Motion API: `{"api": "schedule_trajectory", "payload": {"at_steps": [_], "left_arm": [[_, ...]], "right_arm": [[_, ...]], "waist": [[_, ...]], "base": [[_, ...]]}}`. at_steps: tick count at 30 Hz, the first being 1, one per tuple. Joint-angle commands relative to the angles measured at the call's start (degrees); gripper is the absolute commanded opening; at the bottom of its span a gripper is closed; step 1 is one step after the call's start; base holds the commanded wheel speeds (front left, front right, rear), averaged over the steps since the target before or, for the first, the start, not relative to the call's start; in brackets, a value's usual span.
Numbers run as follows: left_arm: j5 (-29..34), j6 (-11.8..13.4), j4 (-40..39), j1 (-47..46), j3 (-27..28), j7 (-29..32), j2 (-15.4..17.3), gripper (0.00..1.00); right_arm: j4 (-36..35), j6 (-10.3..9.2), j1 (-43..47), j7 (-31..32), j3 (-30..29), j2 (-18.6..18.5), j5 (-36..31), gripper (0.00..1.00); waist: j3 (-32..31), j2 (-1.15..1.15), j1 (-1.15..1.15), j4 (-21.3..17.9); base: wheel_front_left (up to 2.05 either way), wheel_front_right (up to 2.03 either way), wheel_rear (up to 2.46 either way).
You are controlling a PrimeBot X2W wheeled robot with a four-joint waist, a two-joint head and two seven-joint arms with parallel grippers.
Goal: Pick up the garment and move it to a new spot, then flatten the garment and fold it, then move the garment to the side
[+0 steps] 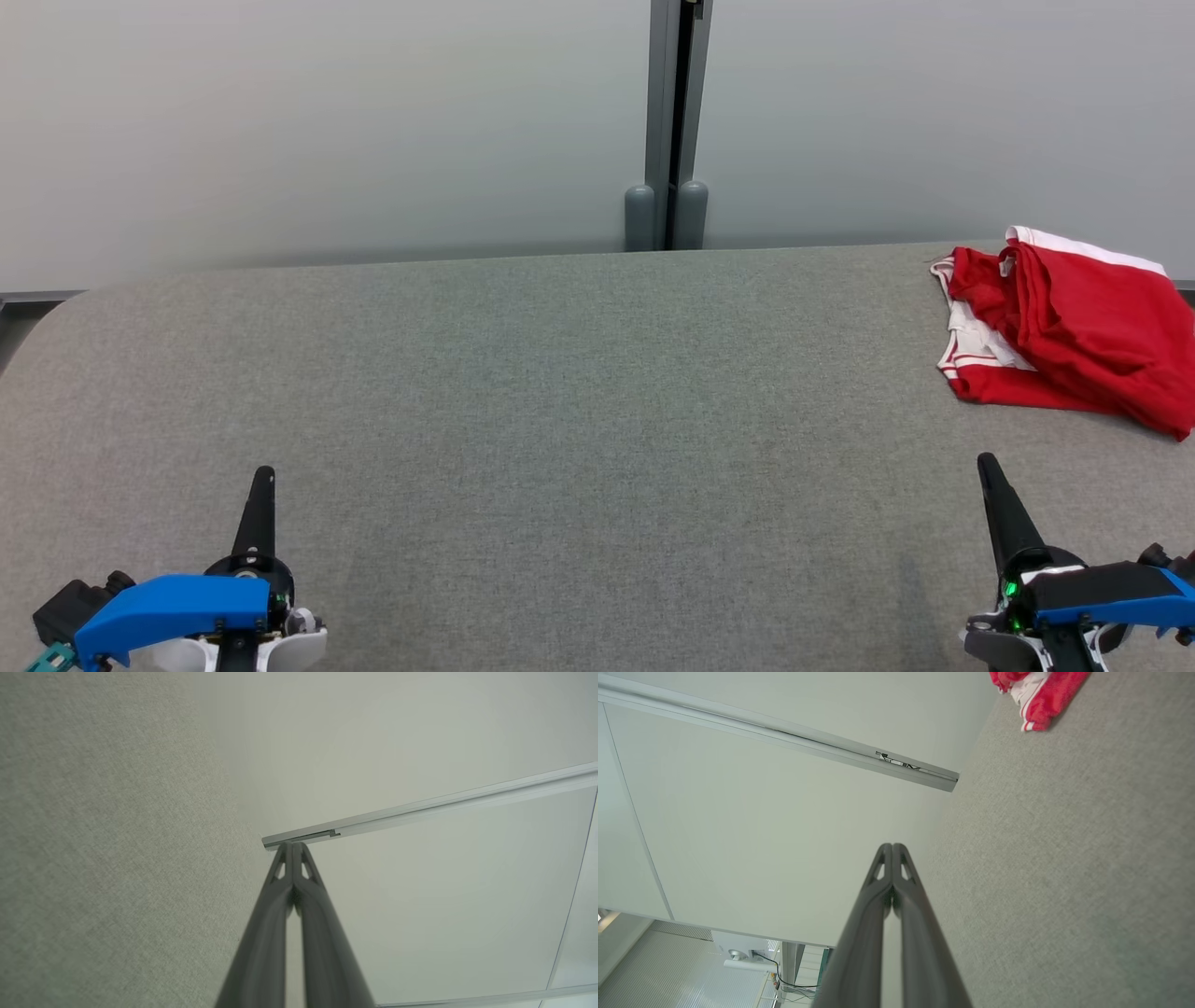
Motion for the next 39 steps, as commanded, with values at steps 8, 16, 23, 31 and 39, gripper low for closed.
{"api": "schedule_trajectory", "payload": {"at_steps": [8,16,23,31,39], "left_arm": [[-4.62,-0.84,-0.63,-1.55,0.98,1.32,-0.26,0.00],[-8.08,-1.36,-0.80,-1.98,1.66,2.17,-0.59,0.00],[-10.93,-1.79,-0.93,-2.33,2.12,2.92,-0.90,0.00],[-14.01,-2.16,-1.08,-2.44,2.44,3.77,-1.25,0.00],[-15.54,-2.31,-1.13,-2.61,2.74,4.15,-1.39,0.00]], "right_arm": [[-0.61,0.02,-1.43,1.15,-0.35,-0.35,4.95,0.00],[-0.67,0.02,-1.48,2.00,-0.54,-0.36,8.59,0.00],[-0.74,0.02,-1.75,2.60,-0.68,-0.37,11.64,0.00],[-0.76,0.02,-2.03,3.38,-0.82,-0.38,14.94,0.00],[-0.79,0.02,-2.22,3.71,-0.88,-0.39,16.43,0.00]], "waist": [[0.11,0.00,0.00,0.06],[0.21,0.00,0.00,0.11],[0.30,0.00,0.00,0.16],[0.41,0.00,-0.01,0.21],[0.47,0.00,-0.01,0.24]], "base": [[0.00,0.00,0.00],[0.00,0.00,0.00],[0.00,0.00,0.00],[0.00,0.00,0.00],[0.00,0.00,0.00]]}}
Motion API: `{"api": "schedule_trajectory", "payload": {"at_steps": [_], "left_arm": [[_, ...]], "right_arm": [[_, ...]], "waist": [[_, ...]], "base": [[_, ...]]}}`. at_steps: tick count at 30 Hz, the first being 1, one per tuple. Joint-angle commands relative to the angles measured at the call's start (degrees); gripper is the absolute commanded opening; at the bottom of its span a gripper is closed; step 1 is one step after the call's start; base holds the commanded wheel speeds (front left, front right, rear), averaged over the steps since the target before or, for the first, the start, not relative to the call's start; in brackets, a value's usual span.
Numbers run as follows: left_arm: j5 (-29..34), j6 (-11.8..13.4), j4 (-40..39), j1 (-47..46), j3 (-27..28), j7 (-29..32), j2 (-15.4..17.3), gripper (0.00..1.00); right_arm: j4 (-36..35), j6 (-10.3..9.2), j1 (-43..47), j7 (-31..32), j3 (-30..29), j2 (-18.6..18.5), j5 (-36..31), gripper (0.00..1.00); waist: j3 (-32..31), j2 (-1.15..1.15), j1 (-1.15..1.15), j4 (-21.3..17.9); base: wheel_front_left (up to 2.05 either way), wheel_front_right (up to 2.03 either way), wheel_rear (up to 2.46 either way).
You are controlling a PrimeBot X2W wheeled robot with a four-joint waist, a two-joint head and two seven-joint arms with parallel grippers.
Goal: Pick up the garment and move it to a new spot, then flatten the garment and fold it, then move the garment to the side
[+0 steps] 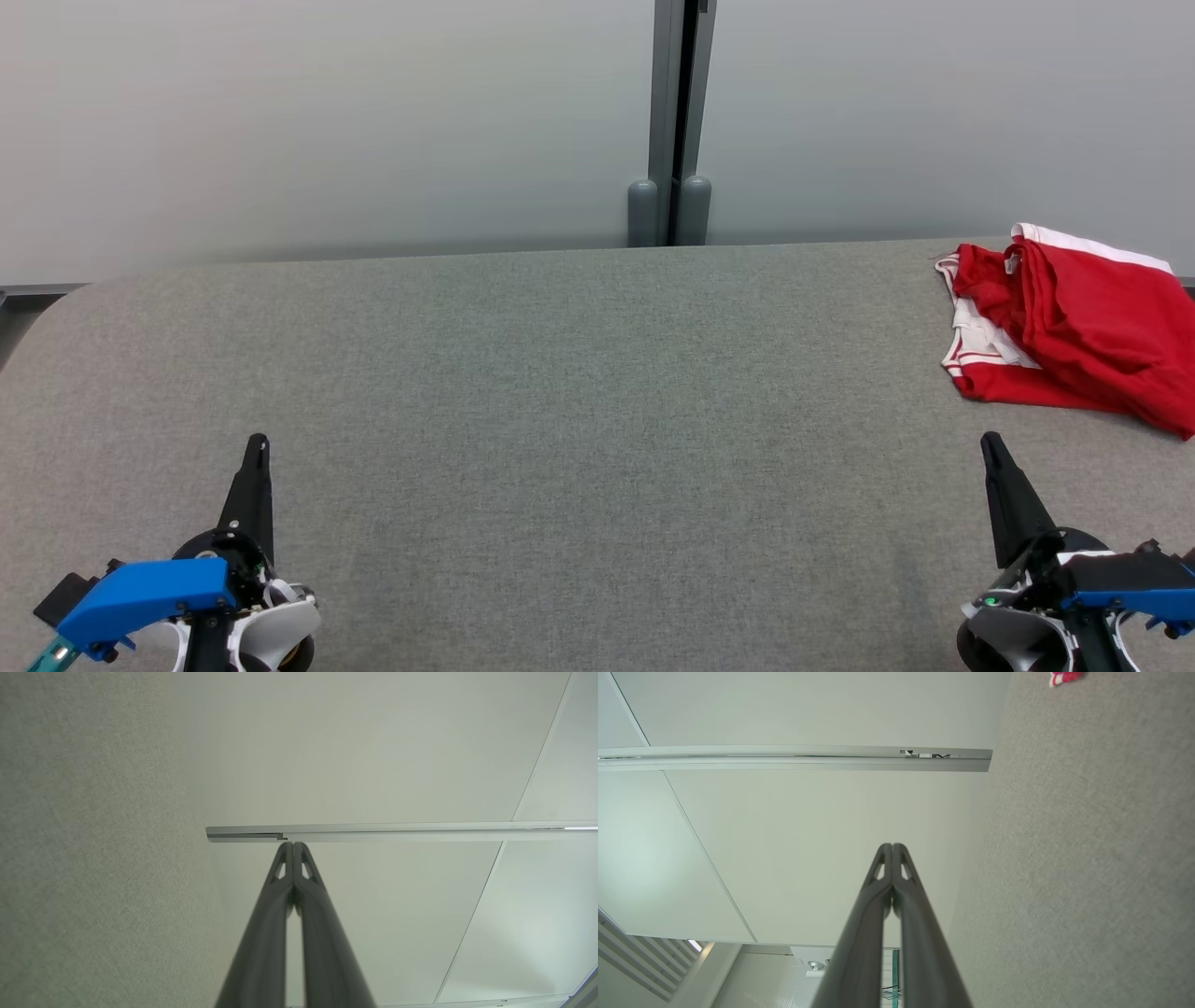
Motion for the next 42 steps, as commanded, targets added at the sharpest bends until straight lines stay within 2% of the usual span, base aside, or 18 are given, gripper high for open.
{"api": "schedule_trajectory", "payload": {"at_steps": [1,42], "left_arm": [[-0.19,-0.26,-0.24,-0.57,0.11,0.24,-0.17,0.00],[-0.20,-0.26,-0.25,-0.56,0.09,0.22,-0.17,0.00]], "right_arm": [[-0.15,0.02,-0.85,0.21,-0.19,-0.35,0.15,0.00],[-0.16,0.02,-0.84,0.20,-0.17,-0.35,0.15,0.00]], "waist": [[0.00,0.00,0.00,0.00],[0.00,0.00,0.00,0.00]], "base": [[0.00,0.00,0.00],[0.00,0.00,0.00]]}}
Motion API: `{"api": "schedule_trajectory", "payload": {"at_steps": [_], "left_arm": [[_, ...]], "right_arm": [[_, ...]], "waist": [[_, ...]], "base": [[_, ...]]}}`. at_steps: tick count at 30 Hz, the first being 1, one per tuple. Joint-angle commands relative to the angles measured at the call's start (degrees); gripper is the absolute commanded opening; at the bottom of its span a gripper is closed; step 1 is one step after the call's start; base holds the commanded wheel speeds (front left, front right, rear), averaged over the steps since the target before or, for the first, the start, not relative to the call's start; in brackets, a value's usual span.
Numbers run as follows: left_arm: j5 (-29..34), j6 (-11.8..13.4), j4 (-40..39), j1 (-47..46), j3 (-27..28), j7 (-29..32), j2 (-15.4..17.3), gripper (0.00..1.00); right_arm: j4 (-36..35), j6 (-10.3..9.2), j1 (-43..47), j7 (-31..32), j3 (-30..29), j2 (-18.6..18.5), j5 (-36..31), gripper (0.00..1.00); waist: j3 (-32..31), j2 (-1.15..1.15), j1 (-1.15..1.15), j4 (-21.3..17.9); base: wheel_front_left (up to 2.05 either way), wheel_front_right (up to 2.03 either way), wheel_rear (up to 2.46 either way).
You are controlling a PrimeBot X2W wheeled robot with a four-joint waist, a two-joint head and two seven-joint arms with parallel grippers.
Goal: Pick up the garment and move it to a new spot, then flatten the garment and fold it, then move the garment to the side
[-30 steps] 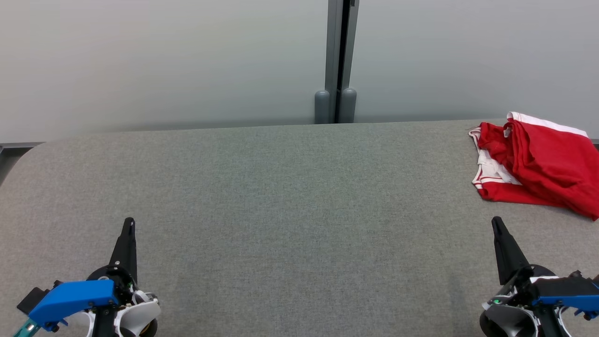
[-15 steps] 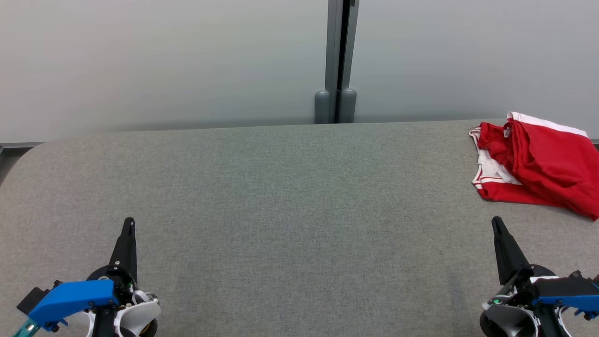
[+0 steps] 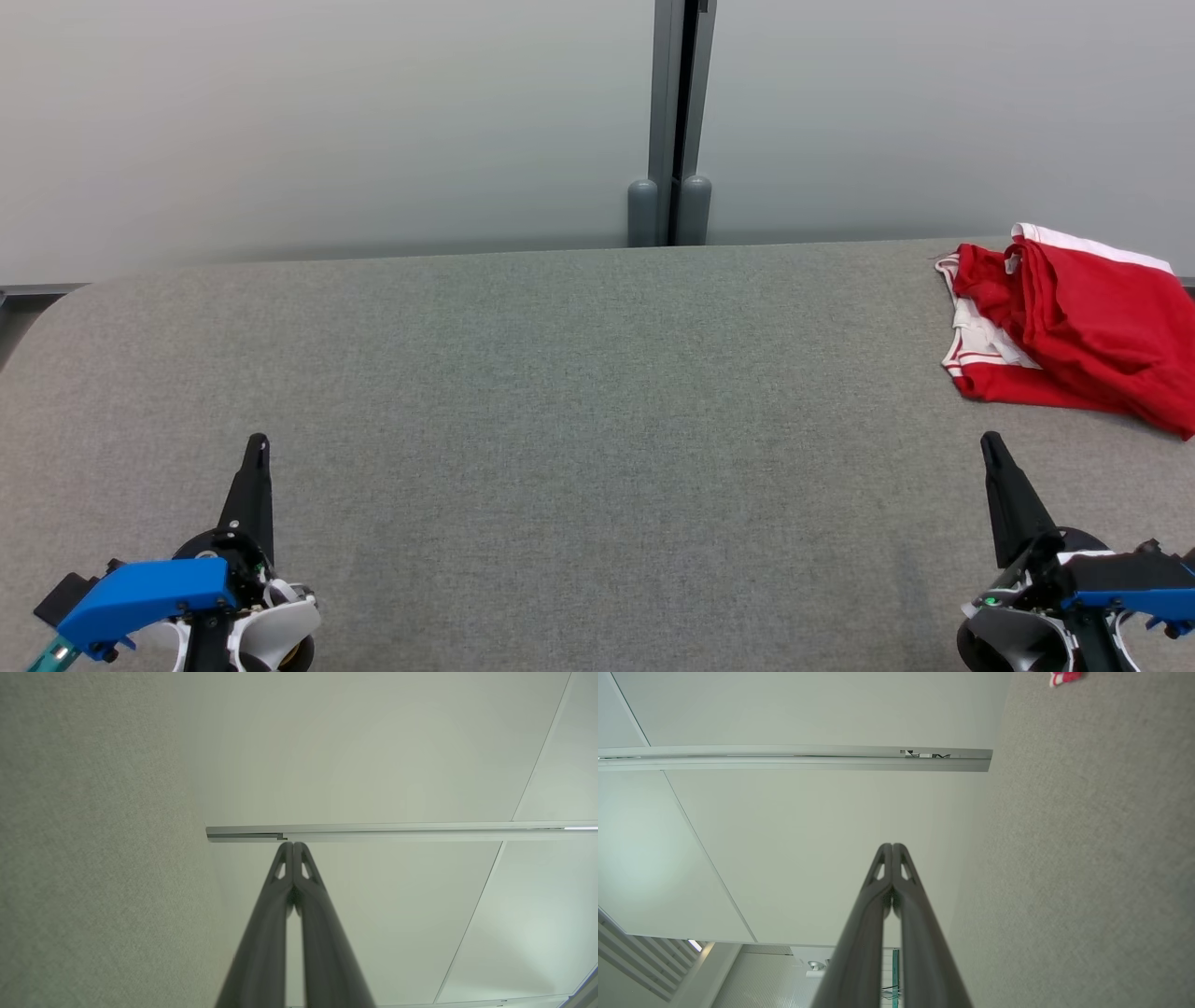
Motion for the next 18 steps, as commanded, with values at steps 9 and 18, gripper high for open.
{"api": "schedule_trajectory", "payload": {"at_steps": [9,18], "left_arm": [[-0.21,-0.25,-0.23,-0.56,0.08,0.22,-0.14,0.00],[-0.21,-0.25,-0.24,-0.55,0.08,0.22,-0.14,0.00]], "right_arm": [[-0.16,0.02,-0.83,0.18,-0.16,-0.35,0.15,0.00],[-0.16,0.02,-0.82,0.18,-0.15,-0.35,0.15,0.00]], "waist": [[0.00,0.00,-0.01,0.00],[0.00,0.00,-0.01,0.00]], "base": [[0.00,0.00,0.00],[0.00,0.00,0.00]]}}
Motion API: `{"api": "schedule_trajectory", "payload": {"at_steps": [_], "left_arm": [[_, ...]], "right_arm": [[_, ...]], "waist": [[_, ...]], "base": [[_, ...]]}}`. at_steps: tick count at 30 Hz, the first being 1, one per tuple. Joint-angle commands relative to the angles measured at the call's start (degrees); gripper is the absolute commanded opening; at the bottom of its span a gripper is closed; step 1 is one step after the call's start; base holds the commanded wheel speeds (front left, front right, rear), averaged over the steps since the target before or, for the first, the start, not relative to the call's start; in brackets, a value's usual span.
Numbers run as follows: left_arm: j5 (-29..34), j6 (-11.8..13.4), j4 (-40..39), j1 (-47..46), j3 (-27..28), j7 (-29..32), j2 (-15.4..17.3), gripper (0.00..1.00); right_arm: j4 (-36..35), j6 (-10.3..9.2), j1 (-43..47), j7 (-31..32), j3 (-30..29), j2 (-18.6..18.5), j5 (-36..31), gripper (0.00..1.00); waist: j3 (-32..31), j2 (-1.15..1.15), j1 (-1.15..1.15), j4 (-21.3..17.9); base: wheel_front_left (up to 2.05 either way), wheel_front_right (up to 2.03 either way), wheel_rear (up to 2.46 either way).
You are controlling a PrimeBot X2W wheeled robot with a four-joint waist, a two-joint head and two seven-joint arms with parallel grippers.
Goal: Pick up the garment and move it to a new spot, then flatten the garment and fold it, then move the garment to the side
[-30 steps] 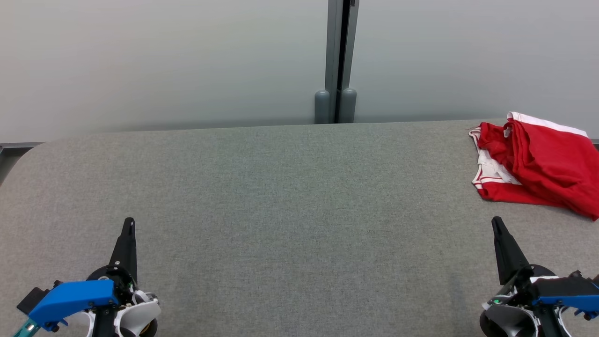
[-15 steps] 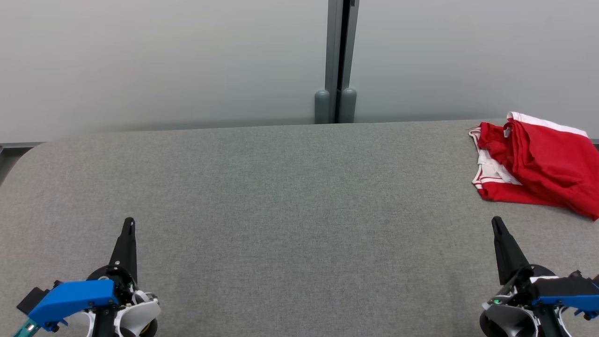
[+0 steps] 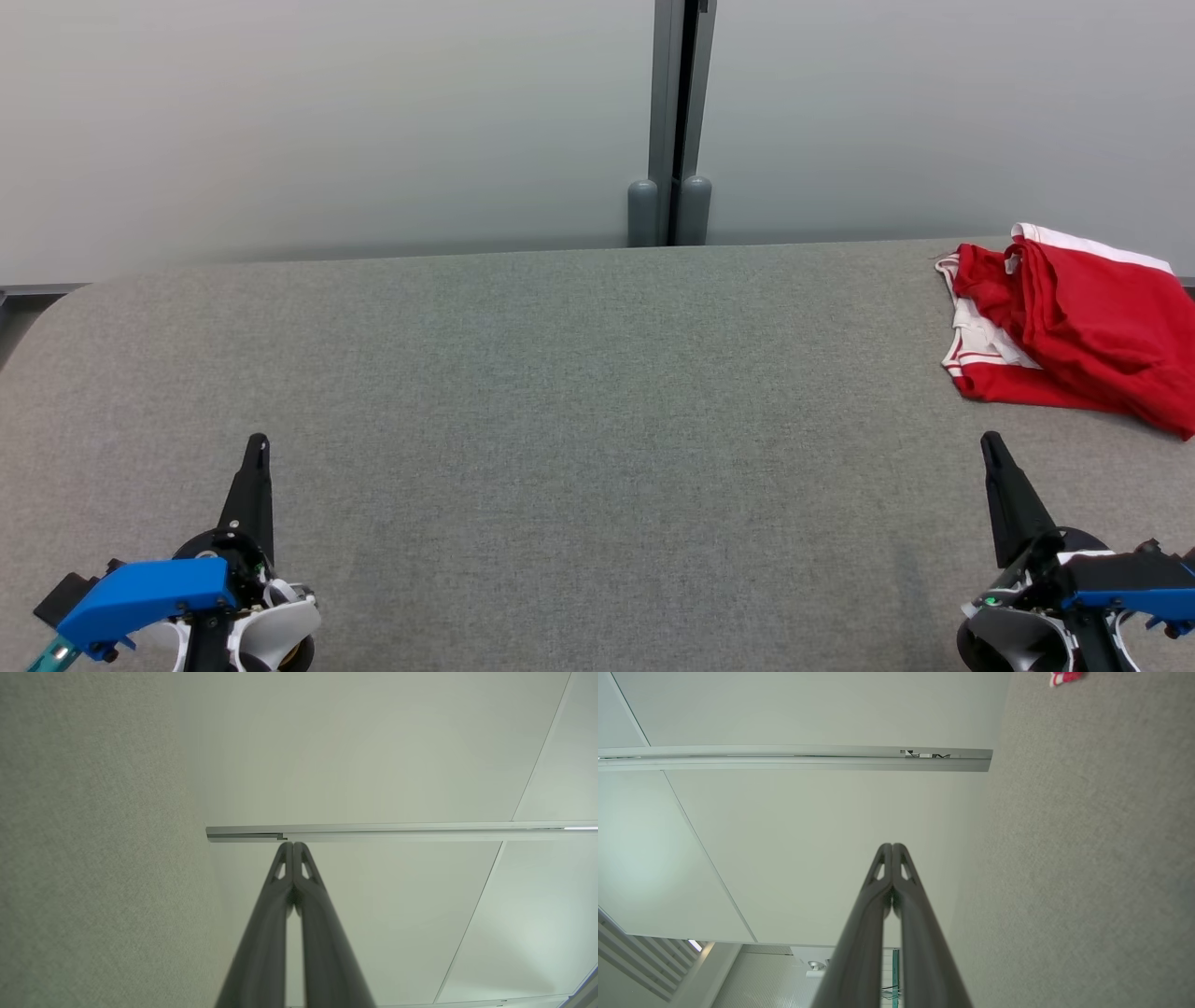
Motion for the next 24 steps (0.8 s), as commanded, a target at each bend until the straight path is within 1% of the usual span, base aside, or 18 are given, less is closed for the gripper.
{"api": "schedule_trajectory", "payload": {"at_steps": [1,24], "left_arm": [[-0.20,-0.25,-0.24,-0.55,0.08,0.22,-0.14,0.00],[-0.21,-0.25,-0.24,-0.55,0.07,0.21,-0.14,0.00]], "right_arm": [[-0.16,0.02,-0.82,0.18,-0.15,-0.35,0.15,0.00],[-0.15,0.02,-0.81,0.18,-0.15,-0.36,0.16,0.00]], "waist": [[0.00,0.00,0.00,0.00],[0.00,0.00,0.00,0.00]], "base": [[0.00,0.00,0.00],[0.00,0.00,0.00]]}}
